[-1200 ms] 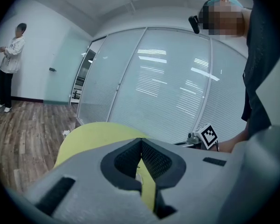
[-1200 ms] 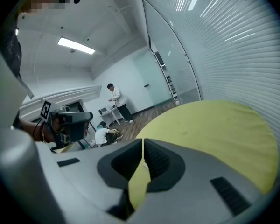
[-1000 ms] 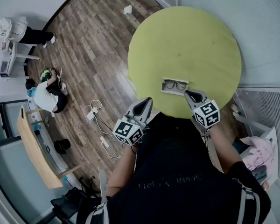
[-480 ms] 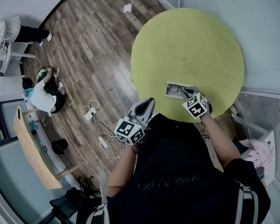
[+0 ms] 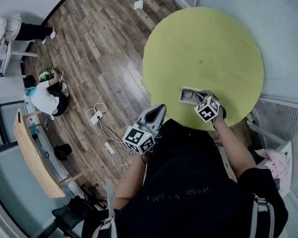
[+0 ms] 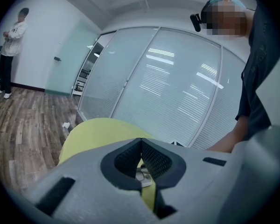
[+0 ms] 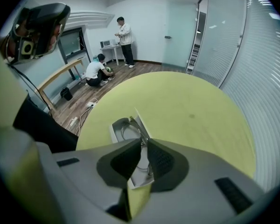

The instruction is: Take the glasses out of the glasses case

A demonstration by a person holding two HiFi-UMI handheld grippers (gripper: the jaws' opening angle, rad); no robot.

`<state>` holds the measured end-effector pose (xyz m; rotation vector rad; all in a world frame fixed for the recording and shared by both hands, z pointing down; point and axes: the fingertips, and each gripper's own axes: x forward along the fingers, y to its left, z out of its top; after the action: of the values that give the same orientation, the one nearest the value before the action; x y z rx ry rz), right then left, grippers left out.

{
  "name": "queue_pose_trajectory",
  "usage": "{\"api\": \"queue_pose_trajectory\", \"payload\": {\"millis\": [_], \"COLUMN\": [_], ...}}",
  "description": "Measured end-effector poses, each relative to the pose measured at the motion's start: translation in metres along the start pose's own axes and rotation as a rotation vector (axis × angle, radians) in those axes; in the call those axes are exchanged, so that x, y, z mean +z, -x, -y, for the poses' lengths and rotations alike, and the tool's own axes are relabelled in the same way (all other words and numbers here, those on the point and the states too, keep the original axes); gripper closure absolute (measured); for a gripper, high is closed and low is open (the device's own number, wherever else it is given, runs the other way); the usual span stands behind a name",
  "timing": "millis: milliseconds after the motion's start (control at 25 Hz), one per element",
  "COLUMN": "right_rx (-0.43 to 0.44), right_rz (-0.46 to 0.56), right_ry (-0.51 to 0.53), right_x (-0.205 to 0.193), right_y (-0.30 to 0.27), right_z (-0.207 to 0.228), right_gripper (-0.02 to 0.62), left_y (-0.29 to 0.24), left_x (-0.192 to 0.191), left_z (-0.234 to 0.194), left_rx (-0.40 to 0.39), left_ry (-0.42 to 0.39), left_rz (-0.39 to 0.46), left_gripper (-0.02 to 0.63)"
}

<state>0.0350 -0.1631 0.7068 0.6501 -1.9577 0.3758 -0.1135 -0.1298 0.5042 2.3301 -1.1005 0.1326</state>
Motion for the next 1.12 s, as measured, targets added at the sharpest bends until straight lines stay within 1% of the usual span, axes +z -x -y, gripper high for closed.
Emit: {"api": "queue_pose_trajectory", "payload": {"millis": [200,400,560,640,760,840,960,1120], "right_rx": [-0.022,-0.065,-0.098,-0.093,-0.069,-0.069,-0.054,-0.068], "right_rz": [-0.050,-0.098,-0.059,-0.041,-0.063,-0.081,-0.102,-0.160], "right_ry": [0.078,0.222,0.307,0.346,0.400,0.423,0.419,0.428], "right_x": [-0.008,-0.009,0.006,0.016,0.019,0.018,0.016,-0.001], "right_y": [-0.015,-0.025,-0.020,-0.019,-0.029,-0.032,-0.037,-0.049], "right_z": [0.004,0.003,-0.001,-0.009,-0.018,-0.019,-0.021,-0.015], "right_gripper": [0.565,0.565,0.565,0.565,0.565,0.565,0.565,0.565], "left_y": [0.002,0.007,0.007,0.008,0.009,0.009,0.012,0.013], "left_x": [-0.005,-0.009,-0.011,-0.011,-0.011,-0.011,-0.011,-0.012], "left_z": [-0.003,-0.006,-0.008,-0.011,-0.014,-0.013,-0.015,-0.016], "left_rx": [0.004,0.006,0.006,0.007,0.010,0.006,0.010,0.013], "left_ry": [0.013,0.024,0.026,0.030,0.041,0.042,0.045,0.053], "left_rz": [-0.014,-0.027,-0.028,-0.029,-0.027,-0.024,-0.023,-0.022], "left_gripper": [0.589,0.589,0.589,0.589,0.589,0.589,0.589,0.589]}}
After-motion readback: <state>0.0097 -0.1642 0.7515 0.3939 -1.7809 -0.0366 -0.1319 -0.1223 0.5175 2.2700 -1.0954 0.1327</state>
